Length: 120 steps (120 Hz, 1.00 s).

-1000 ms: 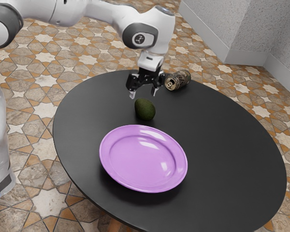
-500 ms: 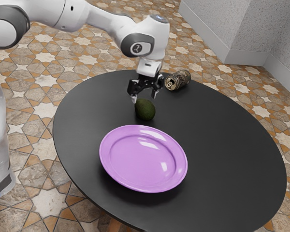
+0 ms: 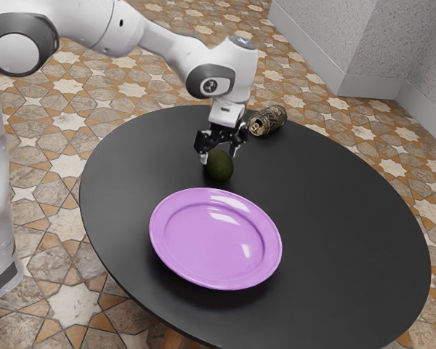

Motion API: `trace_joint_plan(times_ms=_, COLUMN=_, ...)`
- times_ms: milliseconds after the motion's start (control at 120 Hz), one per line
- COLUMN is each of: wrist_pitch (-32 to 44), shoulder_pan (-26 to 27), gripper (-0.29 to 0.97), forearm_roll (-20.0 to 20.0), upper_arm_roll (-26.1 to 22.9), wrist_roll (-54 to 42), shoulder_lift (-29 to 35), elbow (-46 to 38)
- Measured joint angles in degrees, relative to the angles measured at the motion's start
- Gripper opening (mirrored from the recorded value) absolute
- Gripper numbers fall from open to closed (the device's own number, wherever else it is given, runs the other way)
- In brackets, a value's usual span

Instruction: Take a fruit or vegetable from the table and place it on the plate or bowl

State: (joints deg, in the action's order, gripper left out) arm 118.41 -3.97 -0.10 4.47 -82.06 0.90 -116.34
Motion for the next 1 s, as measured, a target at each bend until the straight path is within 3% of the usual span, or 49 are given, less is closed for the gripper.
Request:
trace_joint_plan(times_ms=550, wrist_pitch=3.49, shoulder_pan=-0.05, gripper=0.66, forearm_roll=-0.43, upper_arm_roll=0.09, wrist_roll=-0.06, shoulder_lift=-3.69, elbow=-0.15)
trace_joint_plan(times_ms=1000, wrist_pitch=4.67, shoulder_pan=0.03, gripper=0.43, forearm_roll=-0.83, upper_arm_roll=0.21, wrist_roll=-0.05, shoulder_lift=-4.44, elbow=0.19)
